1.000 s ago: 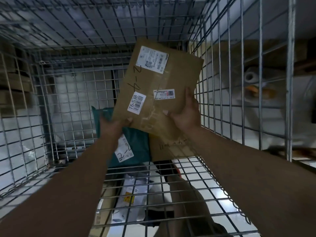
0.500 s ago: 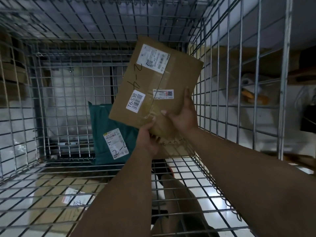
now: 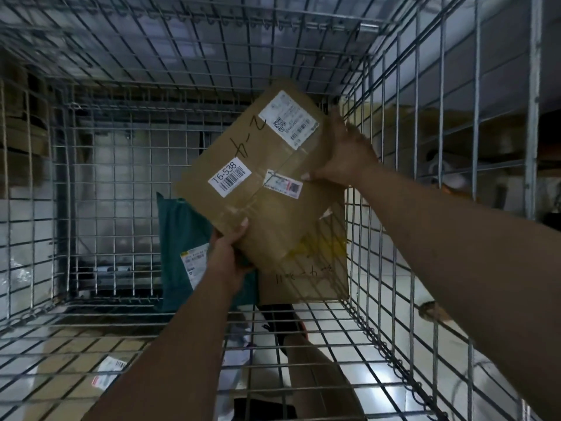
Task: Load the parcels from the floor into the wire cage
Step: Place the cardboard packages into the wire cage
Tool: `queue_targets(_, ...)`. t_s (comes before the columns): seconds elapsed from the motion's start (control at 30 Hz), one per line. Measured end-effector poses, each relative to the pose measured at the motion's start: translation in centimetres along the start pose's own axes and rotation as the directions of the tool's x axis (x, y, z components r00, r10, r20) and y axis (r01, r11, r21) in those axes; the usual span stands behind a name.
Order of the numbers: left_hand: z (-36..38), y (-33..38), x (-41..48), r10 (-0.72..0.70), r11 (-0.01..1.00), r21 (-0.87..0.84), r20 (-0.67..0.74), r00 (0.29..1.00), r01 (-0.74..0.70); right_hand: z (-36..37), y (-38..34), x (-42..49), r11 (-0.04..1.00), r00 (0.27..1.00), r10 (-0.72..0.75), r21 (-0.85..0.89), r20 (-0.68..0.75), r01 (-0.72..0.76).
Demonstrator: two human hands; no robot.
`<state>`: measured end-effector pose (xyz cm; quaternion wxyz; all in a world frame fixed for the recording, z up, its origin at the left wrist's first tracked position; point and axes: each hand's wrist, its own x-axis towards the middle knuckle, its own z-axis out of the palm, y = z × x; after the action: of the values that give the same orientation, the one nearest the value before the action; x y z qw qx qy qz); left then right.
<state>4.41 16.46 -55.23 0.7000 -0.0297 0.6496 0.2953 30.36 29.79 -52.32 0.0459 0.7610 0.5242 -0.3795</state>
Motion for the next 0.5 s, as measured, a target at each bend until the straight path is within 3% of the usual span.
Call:
queue_targets(0.07, -1.1, 2.7, 0.7, 0.059, 0.99, 0.126, -0.024, 0.998, -0.056, 0.2, 0.4, 1.7, 0.993, 0.997, 0.034, 0.11, 0.067, -0.041)
queue_targets(0.13, -1.4, 5.5, 1.9, 0.206, 0.953, 0.242, -0.064, 0.977, -0.185, 0.9, 0.8, 2.6, 0.984, 0.998, 0.039, 0.172, 0.057, -0.049)
queue_targets(0.2, -0.8, 8.2, 3.3, 0.426, 0.822, 0.448, -0.073, 0.902, -0.352, 0.9, 0.3, 2.1, 0.977, 0.999, 0.037, 0.208, -0.002, -0.036)
queue_targets(0.27, 0.4, 10.4, 4.5, 0.557, 0.68, 0.59, -0.03, 0.83, -0.435, 1.2, 0.3, 2.0, 0.956, 0.996, 0.06, 0.291, -0.067, -0.038)
queue_targets(0.4, 3.0, 13.1, 6.2, 0.58, 0.597, 0.651, 0.052, 0.813, -0.468, 2.0, 0.8, 2.2, 0.938, 0.969, 0.131, 0.343, -0.207, -0.054)
queue_targets(0.5, 4.5, 14.5, 7.3, 0.54, 0.624, 0.642, 0.056, 0.84, -0.444, 2.7, 0.8, 2.3, 0.935, 0.949, 0.171, 0.346, -0.265, -0.072)
